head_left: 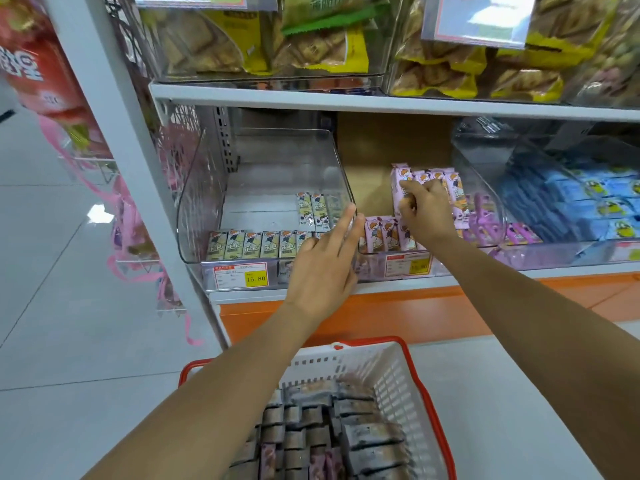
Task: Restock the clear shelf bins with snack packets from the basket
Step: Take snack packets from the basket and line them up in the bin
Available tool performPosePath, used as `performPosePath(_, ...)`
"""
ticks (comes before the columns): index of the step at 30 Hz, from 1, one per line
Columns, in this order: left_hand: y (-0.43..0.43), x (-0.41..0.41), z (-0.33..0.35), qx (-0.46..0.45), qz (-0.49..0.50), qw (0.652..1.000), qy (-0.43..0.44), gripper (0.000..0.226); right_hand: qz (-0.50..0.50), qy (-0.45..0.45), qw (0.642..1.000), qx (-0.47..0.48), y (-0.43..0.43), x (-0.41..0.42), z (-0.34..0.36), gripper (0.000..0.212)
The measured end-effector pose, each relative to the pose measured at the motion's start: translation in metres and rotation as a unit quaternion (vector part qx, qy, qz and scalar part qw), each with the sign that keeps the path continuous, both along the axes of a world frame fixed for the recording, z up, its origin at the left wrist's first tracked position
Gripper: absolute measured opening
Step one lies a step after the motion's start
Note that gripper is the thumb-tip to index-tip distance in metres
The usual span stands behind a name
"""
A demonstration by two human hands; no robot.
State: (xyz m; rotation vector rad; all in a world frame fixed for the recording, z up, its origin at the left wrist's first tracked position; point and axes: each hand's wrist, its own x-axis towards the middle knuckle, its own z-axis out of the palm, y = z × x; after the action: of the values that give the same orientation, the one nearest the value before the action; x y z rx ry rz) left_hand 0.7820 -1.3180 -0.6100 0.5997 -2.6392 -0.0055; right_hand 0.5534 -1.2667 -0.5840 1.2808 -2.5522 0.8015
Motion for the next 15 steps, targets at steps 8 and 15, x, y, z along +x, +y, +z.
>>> performPosePath(8,0.004,0.005,0.009,0.047,-0.01,0.999,-0.012,0.084,0.025,-0.009,0.999,-0.027,0.021,0.024,0.01,0.04)
performPosePath(15,0.013,0.034,0.009,0.021,-0.032,0.999,-0.005,0.074,0.126,-0.037,0.985,-0.115,0.051,0.092,0.018,0.021)
